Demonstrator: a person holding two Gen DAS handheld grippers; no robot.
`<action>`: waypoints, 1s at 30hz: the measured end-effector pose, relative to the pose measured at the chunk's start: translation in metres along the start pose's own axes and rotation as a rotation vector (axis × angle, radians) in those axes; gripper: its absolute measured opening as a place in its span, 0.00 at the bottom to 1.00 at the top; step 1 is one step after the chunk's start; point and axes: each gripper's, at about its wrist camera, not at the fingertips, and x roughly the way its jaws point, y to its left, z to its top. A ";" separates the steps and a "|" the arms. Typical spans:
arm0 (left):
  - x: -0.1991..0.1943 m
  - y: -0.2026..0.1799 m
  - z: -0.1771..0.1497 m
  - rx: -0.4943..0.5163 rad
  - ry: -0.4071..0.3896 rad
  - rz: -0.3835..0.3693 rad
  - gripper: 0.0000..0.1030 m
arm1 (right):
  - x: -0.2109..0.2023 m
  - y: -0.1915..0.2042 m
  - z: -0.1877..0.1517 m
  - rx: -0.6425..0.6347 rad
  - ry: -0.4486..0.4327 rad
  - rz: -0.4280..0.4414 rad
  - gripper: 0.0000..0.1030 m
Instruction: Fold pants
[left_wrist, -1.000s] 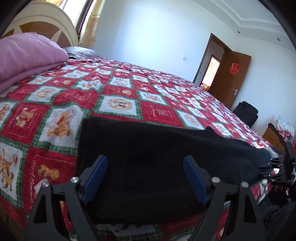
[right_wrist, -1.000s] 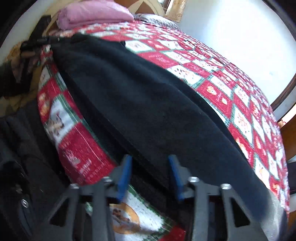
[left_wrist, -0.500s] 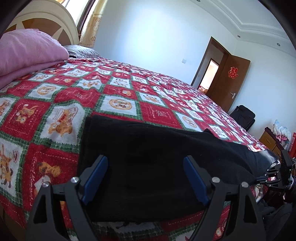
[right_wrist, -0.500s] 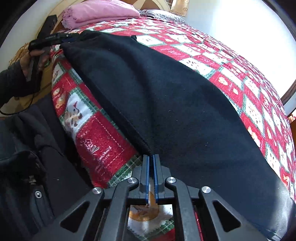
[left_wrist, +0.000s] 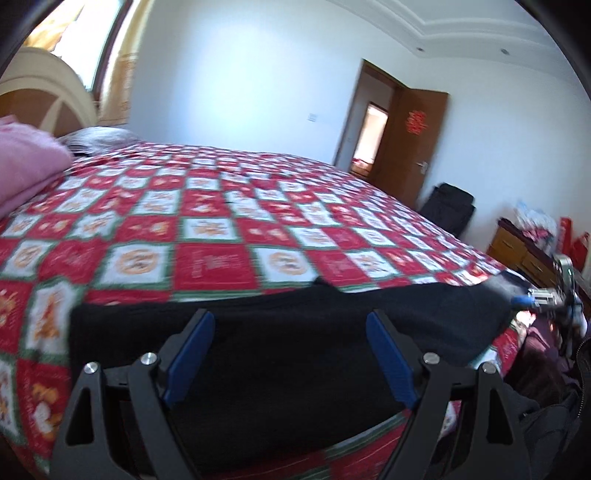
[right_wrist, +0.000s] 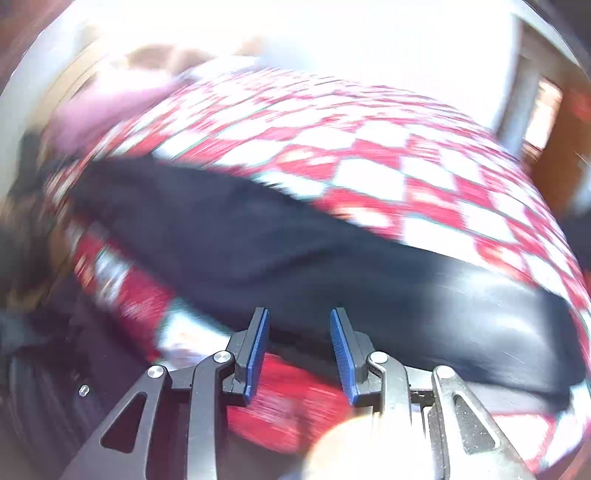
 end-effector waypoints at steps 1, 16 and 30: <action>0.006 -0.008 0.002 0.006 0.008 -0.028 0.85 | -0.011 -0.022 -0.002 0.077 -0.021 -0.043 0.35; 0.071 -0.055 -0.036 0.051 0.162 -0.129 0.86 | -0.044 -0.155 -0.038 0.606 -0.122 -0.184 0.35; 0.065 -0.039 -0.043 0.023 0.137 -0.196 0.86 | -0.067 -0.162 -0.048 0.549 -0.135 -0.204 0.06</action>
